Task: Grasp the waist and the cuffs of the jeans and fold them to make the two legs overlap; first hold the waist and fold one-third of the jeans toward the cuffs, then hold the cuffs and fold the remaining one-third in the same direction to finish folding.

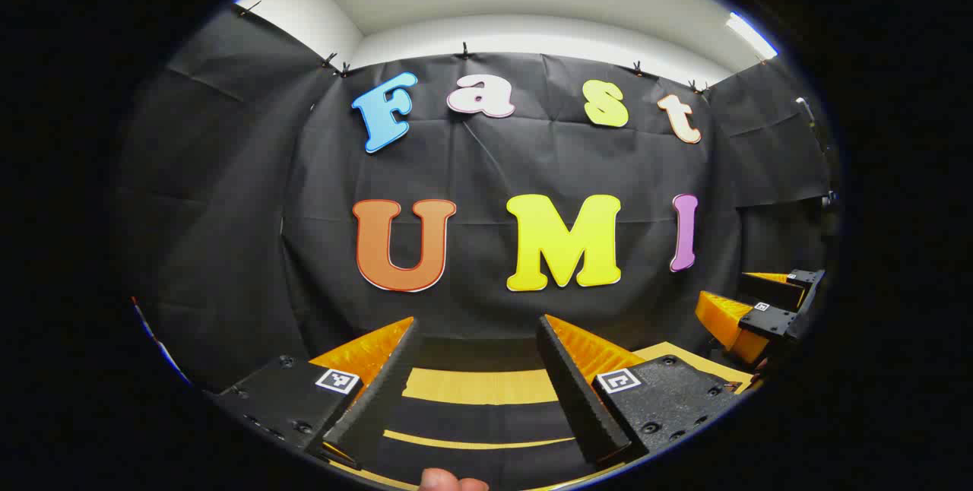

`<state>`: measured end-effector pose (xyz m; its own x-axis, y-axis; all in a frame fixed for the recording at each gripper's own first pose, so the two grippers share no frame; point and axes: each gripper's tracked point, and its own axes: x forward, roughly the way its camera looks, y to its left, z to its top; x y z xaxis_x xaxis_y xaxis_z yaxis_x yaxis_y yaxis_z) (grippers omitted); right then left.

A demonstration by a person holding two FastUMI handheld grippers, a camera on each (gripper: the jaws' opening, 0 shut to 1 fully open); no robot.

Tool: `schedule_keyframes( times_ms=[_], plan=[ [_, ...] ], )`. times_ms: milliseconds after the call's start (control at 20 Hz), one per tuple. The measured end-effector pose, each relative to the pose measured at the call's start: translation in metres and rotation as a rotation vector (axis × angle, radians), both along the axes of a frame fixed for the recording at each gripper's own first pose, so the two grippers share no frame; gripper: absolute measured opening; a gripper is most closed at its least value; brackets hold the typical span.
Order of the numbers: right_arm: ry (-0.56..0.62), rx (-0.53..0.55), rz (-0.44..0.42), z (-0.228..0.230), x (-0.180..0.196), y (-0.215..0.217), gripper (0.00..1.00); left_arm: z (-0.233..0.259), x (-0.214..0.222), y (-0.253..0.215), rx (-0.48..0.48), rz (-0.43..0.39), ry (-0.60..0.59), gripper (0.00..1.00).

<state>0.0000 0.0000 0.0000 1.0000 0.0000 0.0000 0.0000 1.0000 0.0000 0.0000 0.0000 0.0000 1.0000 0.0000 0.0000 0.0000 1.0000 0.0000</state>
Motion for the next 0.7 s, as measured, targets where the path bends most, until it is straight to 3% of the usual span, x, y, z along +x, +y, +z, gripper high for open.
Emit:
schedule_keyframes(
  times_ms=[50, 400, 700],
  plan=[
    [-0.001, 0.004, -0.004, -0.001, 0.000, -0.001, 0.99, 0.003, 0.001, 0.000, 0.005, 0.001, -0.009, 0.97],
    [-0.021, -0.004, -0.021, -0.002, 0.004, -0.007, 0.99, 0.009, 0.010, -0.004, 0.002, -0.010, -0.022, 0.97],
    [-0.013, 0.004, -0.021, -0.002, 0.005, -0.010, 0.99, 0.002, 0.012, 0.002, 0.011, 0.026, -0.003, 0.97]
  ],
)
